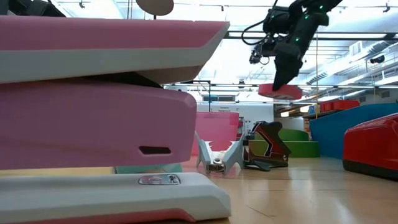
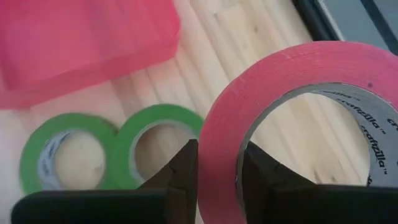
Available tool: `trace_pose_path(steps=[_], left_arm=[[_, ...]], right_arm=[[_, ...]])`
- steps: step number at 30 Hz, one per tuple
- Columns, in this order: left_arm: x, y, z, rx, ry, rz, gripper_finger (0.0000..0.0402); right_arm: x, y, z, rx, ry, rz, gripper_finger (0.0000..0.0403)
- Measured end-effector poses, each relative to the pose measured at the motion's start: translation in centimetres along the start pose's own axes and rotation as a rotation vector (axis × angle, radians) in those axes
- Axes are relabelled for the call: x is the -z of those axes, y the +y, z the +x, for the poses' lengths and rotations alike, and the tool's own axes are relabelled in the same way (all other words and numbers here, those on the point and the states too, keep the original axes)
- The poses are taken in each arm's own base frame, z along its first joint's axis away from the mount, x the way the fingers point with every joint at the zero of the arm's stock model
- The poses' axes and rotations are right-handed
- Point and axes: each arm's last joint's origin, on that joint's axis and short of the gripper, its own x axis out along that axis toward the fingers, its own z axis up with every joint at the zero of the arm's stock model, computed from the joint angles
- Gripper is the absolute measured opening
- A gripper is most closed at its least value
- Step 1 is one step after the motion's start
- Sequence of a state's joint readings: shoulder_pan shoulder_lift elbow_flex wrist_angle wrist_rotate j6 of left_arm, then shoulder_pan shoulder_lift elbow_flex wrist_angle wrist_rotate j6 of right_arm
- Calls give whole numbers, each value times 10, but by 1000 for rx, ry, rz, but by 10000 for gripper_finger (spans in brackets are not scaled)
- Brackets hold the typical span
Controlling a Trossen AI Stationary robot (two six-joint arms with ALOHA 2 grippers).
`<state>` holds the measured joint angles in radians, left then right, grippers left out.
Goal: Pick and place Stapler, Stapler remover, tape
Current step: Put the pink tape into the blue bin
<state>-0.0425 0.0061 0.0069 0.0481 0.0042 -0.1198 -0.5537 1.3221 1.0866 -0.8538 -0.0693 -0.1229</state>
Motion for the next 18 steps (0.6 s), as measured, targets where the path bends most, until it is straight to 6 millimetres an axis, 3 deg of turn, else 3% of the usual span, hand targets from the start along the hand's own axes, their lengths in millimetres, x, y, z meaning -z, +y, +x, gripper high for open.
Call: trace_pose_path(steps=[8,18], left_arm=[[0,0,0,0,0,0,18],[0,0,0,0,0,0,18]], right_arm=[[11,27,-16,-53,47,-54,79],[33,68,-49,-142,17,-94,79]])
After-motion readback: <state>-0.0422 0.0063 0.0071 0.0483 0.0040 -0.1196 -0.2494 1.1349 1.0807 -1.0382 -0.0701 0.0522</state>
